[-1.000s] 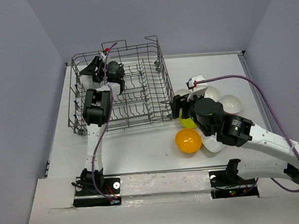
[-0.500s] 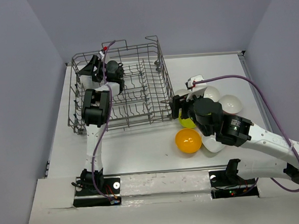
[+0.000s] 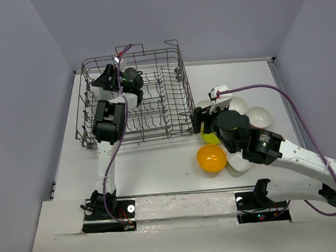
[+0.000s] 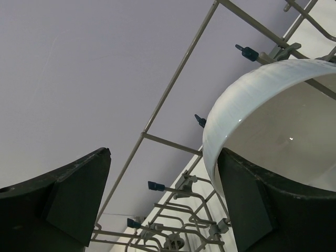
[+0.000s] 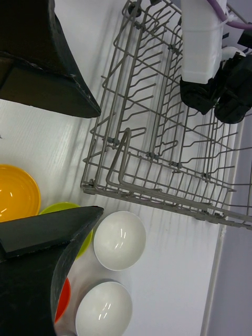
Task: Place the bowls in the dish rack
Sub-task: Insert the bowl into the dish rack.
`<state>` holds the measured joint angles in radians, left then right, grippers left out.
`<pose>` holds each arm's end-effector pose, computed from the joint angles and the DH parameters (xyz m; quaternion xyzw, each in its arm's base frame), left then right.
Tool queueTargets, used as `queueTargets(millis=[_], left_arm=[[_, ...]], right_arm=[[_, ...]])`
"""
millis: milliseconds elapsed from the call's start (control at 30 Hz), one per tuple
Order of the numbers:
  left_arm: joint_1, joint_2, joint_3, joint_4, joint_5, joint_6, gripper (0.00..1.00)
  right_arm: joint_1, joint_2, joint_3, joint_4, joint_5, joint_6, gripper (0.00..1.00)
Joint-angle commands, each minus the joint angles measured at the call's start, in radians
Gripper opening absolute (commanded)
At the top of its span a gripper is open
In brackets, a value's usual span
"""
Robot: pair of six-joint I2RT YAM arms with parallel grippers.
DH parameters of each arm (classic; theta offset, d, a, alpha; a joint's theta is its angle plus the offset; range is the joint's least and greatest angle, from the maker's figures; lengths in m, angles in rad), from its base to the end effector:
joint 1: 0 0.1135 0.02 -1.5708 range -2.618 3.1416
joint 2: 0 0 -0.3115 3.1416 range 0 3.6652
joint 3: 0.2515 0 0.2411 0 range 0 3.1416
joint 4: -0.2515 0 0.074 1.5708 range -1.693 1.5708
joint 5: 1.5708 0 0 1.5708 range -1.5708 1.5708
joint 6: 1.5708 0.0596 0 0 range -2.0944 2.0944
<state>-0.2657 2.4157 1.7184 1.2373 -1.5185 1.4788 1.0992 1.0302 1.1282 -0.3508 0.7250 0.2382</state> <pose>0.5334 -0.0835 0.2560 -0.1114 0.6886 0.6385 0.3251 0.1265 0.1611 0.4335 -0.1112 0.7624 0.1350 0.6230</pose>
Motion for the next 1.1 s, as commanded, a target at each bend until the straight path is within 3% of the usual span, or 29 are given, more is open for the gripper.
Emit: queueTargets(millis=[0, 433, 533, 567, 667, 700, 1067], left_arm=[[-0.007, -0.096, -0.016, 0.027, 0.012, -0.118, 0.97], [-0.03, -0.171, -0.036, -0.228, 0.052, -0.305, 0.98], [-0.043, -0.191, 0.003, -0.489, 0.09, -0.504, 0.98], [-0.043, -0.194, 0.021, -0.672, 0.104, -0.65, 0.99], [-0.043, -0.191, 0.113, -0.934, 0.164, -0.864, 0.99], [-0.043, -0.191, 0.157, -1.087, 0.185, -0.993, 0.99], [-0.053, -0.268, 0.181, -1.295, 0.317, -1.176, 0.99]], right_arm=[[0.001, 0.002, -0.004, 0.038, 0.005, -0.013, 0.74], [0.001, 0.011, 0.004, 0.038, 0.01, -0.022, 0.73], [0.001, 0.011, 0.004, 0.039, 0.014, -0.023, 0.73], [0.001, 0.011, 0.005, 0.038, 0.016, -0.025, 0.74], [0.001, 0.011, 0.008, 0.035, 0.019, -0.025, 0.74], [0.001, 0.013, 0.01, 0.035, 0.021, -0.027, 0.74], [0.001, 0.021, 0.013, 0.027, 0.056, -0.023, 0.74]])
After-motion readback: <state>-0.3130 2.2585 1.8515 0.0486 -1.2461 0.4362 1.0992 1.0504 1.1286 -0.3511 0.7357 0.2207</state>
